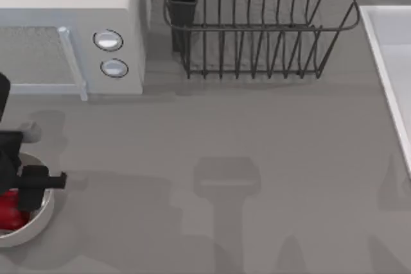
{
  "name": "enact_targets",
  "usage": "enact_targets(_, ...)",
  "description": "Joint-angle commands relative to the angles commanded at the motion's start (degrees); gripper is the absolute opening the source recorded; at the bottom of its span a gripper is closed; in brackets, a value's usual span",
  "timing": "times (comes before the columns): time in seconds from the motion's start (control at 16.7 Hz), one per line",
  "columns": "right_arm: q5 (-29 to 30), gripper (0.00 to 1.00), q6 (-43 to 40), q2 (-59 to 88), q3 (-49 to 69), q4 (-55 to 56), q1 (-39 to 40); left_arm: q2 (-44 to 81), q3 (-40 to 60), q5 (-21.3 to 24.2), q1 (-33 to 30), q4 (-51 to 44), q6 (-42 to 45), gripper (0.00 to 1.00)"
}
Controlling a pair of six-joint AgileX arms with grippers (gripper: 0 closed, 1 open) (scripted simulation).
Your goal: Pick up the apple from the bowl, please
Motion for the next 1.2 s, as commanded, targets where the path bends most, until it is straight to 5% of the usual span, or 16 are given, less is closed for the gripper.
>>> enact_targets(0.78,0.0,1.0,0.0,0.0,0.0,0.0,0.0,0.0,0.0,0.0,0.0,0.0,0.0,0.02)
enact_targets(1.2,0.0,1.0,0.0,0.0,0.0,0.0,0.0,0.0,0.0,0.0,0.0,0.0,0.0,0.0)
